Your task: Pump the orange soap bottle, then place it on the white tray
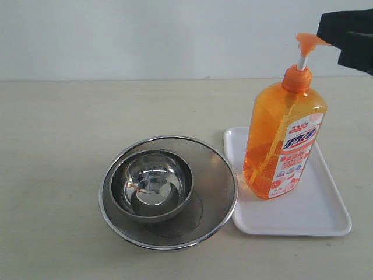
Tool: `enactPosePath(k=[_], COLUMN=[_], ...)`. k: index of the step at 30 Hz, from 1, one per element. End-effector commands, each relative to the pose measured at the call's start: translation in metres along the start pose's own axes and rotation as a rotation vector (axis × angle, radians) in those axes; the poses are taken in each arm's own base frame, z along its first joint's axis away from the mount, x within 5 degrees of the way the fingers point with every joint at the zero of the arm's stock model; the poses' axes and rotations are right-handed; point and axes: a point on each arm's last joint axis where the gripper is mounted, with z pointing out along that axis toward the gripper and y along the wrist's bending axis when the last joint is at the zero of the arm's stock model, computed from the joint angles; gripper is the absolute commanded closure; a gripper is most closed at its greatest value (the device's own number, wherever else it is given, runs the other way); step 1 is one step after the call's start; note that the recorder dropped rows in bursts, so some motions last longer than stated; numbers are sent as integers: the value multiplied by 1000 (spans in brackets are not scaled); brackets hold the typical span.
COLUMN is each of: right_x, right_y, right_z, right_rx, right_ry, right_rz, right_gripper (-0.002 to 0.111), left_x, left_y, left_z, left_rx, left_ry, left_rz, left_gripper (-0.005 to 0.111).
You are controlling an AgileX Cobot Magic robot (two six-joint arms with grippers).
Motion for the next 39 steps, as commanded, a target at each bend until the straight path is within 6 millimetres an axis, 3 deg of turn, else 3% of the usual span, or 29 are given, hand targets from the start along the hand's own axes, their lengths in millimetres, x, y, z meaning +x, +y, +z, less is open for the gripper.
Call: enactPosePath(k=[1,7,13,19,28,34,39], right_x=[1,0,-15,12,55,76,75], right_y=[0,1,12,13,15,15,13], right_z=[-1,-3,-46,-83,-114,-115,-115], right_rx=[-1,-2,-27,3,-25,-51,-20], right_ry=[2,-8,-166,-243,-323,-307,-309], right_rz=[-4,-6,-39,-58,-81,-87,-97], right_gripper=[109,109,109,109,109,109,109], left_x=[1,1,1,1,1,1,1], left_y=[0,0,0,0,0,0,0], left_z=[0,0,0,0,0,0,0], left_rx=[-1,-1,-1,-1,-1,-1,-1], left_ry=[3,3,3,3,3,3,3], left_rz=[-1,-1,-1,-1,-1,-1,-1], left_gripper=[102,102,102,102,102,102,102])
